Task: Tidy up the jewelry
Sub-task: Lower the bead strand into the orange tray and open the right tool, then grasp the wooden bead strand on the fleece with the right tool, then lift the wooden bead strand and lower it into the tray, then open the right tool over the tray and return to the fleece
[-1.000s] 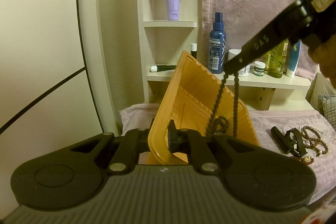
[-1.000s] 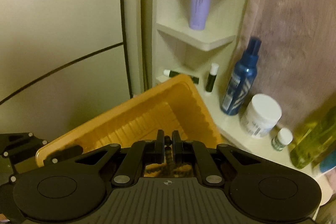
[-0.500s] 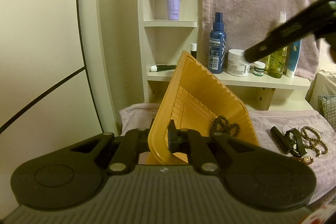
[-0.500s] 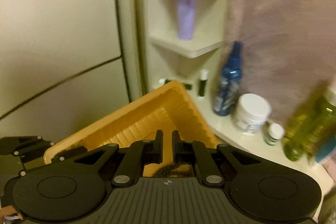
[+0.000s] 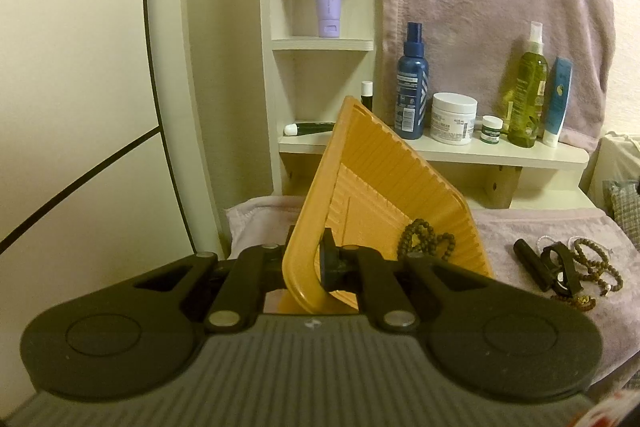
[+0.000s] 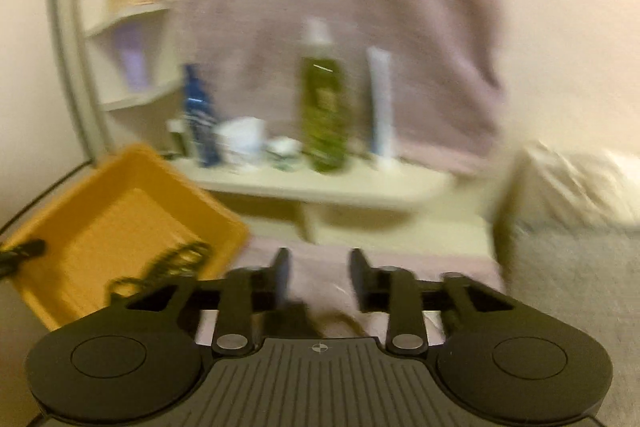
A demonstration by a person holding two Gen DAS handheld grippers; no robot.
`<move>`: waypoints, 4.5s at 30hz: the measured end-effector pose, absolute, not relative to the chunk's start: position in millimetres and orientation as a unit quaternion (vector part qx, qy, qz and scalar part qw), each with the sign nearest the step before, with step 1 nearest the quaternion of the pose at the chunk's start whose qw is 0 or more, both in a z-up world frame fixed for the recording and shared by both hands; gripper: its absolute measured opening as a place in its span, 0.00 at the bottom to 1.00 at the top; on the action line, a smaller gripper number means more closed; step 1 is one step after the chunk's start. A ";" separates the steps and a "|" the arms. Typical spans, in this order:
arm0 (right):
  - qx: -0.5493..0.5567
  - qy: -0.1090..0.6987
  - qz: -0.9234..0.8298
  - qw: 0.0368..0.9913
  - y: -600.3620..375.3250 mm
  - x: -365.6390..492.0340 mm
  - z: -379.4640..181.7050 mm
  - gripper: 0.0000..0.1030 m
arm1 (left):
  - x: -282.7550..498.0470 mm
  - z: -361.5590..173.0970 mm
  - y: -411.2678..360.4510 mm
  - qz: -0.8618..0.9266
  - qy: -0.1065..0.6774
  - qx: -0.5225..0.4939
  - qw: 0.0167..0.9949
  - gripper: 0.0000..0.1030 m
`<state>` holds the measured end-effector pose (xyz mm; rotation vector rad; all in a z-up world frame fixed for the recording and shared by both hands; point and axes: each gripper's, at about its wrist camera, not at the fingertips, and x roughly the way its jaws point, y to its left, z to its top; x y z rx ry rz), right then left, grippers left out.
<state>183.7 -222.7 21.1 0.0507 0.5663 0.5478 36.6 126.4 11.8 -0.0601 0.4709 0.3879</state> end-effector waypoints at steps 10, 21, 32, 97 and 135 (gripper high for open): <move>0.011 0.323 0.209 0.923 -251.2 177.2 -43.5 0.40 | 39.1 11.4 130.9 0.185 0.236 -0.025 0.954 0.07; -0.039 0.354 0.213 0.910 -245.4 208.5 -84.5 0.29 | 40.9 10.5 136.4 0.180 0.239 -0.027 0.954 0.07; -0.080 0.328 0.226 0.914 -237.9 206.1 -59.3 0.06 | 43.6 9.3 138.1 0.188 0.243 -0.029 0.951 0.07; -0.244 0.241 0.604 0.719 20.4 189.4 72.4 0.06 | 43.0 8.7 141.9 0.190 0.247 -0.050 0.949 0.07; -0.076 0.344 0.346 0.870 -232.0 203.7 -35.3 0.30 | 43.2 10.4 140.3 0.192 0.249 -0.050 0.948 0.07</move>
